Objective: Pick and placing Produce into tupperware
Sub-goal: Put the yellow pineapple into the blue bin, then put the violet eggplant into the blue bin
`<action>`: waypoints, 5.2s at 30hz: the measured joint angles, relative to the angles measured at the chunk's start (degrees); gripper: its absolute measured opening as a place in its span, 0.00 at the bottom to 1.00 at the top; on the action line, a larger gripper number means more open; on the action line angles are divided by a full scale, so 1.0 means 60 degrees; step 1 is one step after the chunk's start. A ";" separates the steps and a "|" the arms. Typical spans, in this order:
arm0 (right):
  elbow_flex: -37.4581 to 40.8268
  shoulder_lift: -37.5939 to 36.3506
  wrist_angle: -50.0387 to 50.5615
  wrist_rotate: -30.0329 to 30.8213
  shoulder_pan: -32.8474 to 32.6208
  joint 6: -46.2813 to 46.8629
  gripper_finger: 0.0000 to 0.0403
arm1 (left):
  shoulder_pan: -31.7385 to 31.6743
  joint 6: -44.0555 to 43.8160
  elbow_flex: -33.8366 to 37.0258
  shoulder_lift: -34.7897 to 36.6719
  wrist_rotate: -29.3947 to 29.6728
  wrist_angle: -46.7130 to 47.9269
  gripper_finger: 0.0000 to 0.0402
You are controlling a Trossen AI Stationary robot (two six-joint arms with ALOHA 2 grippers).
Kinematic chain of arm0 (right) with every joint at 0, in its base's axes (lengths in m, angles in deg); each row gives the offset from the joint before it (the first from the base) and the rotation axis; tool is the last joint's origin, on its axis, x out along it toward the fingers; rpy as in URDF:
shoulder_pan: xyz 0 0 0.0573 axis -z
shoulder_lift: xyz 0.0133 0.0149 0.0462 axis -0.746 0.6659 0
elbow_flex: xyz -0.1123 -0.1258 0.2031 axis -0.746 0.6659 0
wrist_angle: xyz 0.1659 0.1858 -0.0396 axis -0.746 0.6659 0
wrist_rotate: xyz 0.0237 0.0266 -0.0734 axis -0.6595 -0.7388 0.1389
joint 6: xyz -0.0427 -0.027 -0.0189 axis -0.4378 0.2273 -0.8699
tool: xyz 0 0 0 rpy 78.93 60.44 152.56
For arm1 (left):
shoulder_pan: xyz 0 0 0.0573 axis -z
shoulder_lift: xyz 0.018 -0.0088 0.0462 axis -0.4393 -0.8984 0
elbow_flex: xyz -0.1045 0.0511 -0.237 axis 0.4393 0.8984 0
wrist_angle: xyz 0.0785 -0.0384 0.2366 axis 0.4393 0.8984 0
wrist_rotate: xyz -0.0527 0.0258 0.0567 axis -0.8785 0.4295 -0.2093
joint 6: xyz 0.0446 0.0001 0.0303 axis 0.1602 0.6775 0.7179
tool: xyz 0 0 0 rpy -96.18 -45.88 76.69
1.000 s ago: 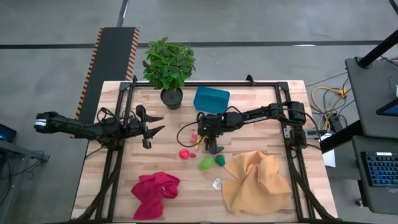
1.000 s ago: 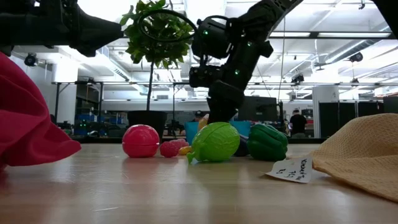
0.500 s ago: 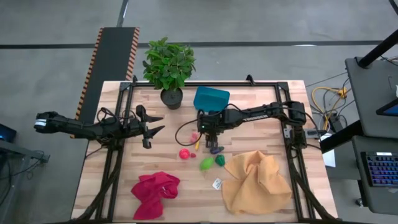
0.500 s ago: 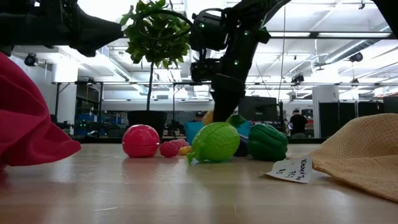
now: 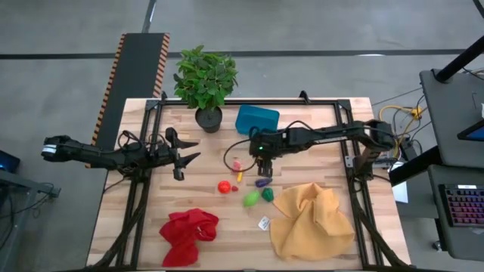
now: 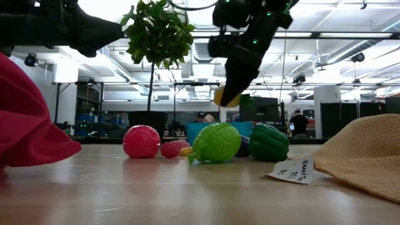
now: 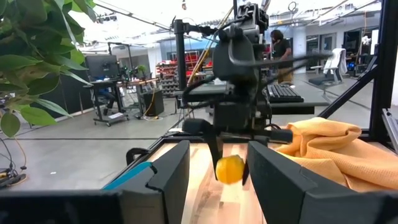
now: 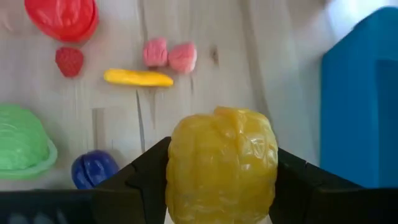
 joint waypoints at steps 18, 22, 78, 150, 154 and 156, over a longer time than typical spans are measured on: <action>0.2595 -0.1601 -0.4354 0.0316 0.1938 -0.0276 0.48 | -0.0003 0.0000 0.0000 -0.0116 0.0003 -0.0032 0.37; 0.2540 -0.1532 -0.4381 0.0309 0.2419 -0.0471 0.48 | 0.0000 0.0000 0.0000 -0.0199 0.0003 -0.0094 0.37; -0.1973 0.3370 -0.3101 -0.1276 0.4480 -0.1872 0.48 | -0.0003 0.0003 0.0000 -0.0229 0.0007 -0.0146 0.37; -0.1962 0.2696 -0.2809 -0.1338 0.4552 -0.1759 0.63 | -0.0001 0.0003 0.0000 -0.0300 0.0003 -0.0158 0.37; -0.1961 0.2007 -0.1644 -0.1284 0.4552 -0.1847 0.61 | -0.0001 0.0003 0.0000 -0.0291 0.0005 -0.0149 0.37; -0.1959 0.1616 -0.1029 -0.1280 0.4555 -0.1865 0.61 | -0.0002 0.0003 0.0000 -0.0300 0.0007 -0.0153 0.37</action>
